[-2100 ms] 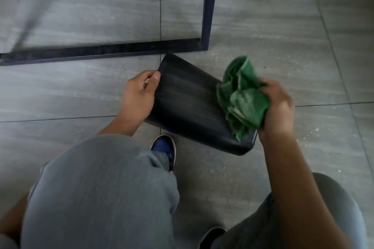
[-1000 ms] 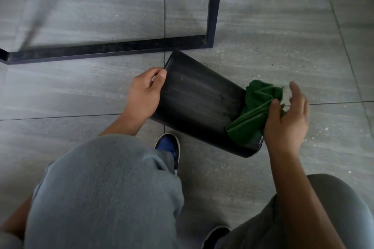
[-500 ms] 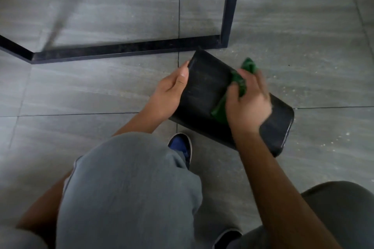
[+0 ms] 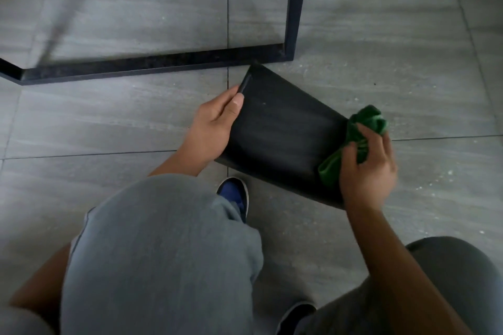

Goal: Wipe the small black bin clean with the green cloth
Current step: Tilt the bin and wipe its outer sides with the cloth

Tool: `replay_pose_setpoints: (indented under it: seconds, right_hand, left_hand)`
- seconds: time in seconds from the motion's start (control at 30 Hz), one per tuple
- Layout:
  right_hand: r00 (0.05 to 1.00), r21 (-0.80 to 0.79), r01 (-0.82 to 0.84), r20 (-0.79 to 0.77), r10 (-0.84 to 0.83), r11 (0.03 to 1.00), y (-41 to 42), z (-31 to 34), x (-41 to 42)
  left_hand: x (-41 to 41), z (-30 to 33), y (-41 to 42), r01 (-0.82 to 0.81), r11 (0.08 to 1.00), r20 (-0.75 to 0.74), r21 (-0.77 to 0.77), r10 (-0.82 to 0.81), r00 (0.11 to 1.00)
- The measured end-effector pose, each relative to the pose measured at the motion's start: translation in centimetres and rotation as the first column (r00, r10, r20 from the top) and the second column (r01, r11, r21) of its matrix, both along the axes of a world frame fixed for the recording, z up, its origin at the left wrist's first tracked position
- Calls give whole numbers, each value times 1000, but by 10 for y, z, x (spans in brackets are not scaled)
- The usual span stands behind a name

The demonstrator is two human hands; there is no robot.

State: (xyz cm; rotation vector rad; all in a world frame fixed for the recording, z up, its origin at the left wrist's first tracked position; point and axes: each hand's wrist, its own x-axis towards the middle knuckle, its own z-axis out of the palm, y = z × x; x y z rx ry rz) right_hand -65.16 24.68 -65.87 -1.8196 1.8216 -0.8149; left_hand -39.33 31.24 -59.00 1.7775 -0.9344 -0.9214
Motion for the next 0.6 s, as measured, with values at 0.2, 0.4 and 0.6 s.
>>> replay_pose_setpoints:
  seconds: [0.2, 0.4, 0.6]
  right_hand:
    - [965, -205, -216, 107, 241, 955, 21, 50, 134]
    - [978, -113, -209, -8, 209, 971, 13, 21, 60]
    - [995, -17, 1, 103, 0, 1000, 5, 38, 79]
  left_hand:
    - [-14, 7, -3, -18, 1000, 37, 1, 18, 999]
    - [-6, 4, 4, -71, 997, 36, -25, 72, 997]
    - [-16, 10, -1, -112, 994, -27, 8, 112, 993]
